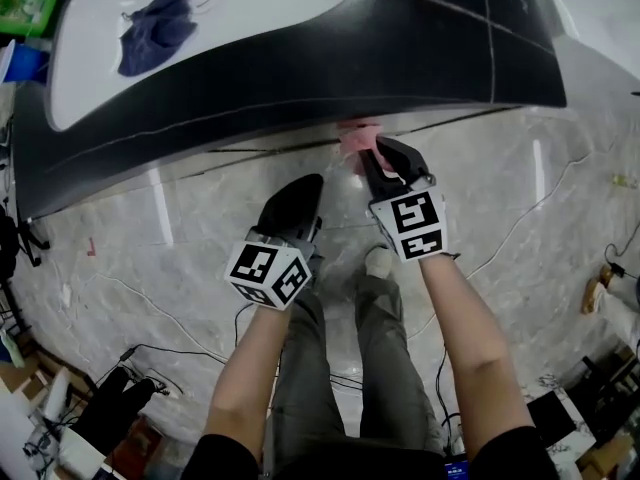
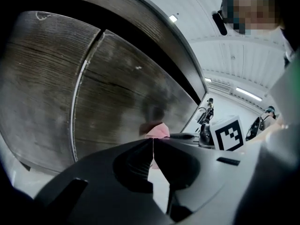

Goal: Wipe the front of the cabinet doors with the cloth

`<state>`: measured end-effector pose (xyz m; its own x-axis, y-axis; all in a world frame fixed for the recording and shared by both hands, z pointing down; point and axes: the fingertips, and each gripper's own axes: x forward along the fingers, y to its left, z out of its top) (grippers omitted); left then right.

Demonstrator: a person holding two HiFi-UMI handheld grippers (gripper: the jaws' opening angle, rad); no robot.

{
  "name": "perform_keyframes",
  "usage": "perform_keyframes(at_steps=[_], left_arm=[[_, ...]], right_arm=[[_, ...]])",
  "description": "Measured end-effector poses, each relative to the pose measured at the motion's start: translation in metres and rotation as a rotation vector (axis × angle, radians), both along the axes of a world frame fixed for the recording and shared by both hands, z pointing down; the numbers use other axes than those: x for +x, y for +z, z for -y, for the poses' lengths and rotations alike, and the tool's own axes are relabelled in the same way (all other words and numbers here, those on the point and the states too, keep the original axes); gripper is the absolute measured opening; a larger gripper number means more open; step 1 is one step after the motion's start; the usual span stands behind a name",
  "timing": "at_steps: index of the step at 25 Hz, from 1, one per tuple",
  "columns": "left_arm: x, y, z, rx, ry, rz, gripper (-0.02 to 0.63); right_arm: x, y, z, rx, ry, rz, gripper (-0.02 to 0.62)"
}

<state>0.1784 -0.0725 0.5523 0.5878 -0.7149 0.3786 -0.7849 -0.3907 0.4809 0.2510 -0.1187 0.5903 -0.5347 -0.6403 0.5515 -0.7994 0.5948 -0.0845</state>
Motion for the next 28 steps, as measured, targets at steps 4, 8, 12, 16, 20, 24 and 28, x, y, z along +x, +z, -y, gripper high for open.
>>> perform_keyframes(at_steps=[4,8,12,16,20,24,28], left_arm=[[0.027,0.001,0.004,-0.001,0.03,0.002,0.009],[0.051,0.001,0.008,0.0,0.056,0.004,0.009],[0.076,0.002,0.013,0.001,0.076,0.003,0.009],[0.1,0.005,0.015,-0.003,0.099,0.001,0.009],[0.117,0.007,0.02,-0.007,0.112,-0.008,0.009],[0.127,0.007,0.019,-0.009,0.129,-0.017,0.009],[0.127,0.005,0.016,-0.012,0.138,-0.012,0.009]], right_arm=[[0.032,0.002,0.005,-0.001,0.045,0.005,0.055],[0.061,0.002,0.008,0.0,0.077,0.01,0.054],[0.085,0.004,0.01,0.006,0.089,-0.004,0.055],[0.109,0.009,0.01,-0.003,0.114,-0.004,0.054],[0.128,0.013,0.012,-0.012,0.136,-0.01,0.054],[0.14,0.017,0.01,-0.022,0.154,-0.018,0.055],[0.145,0.014,0.001,-0.026,0.164,-0.014,0.055]])
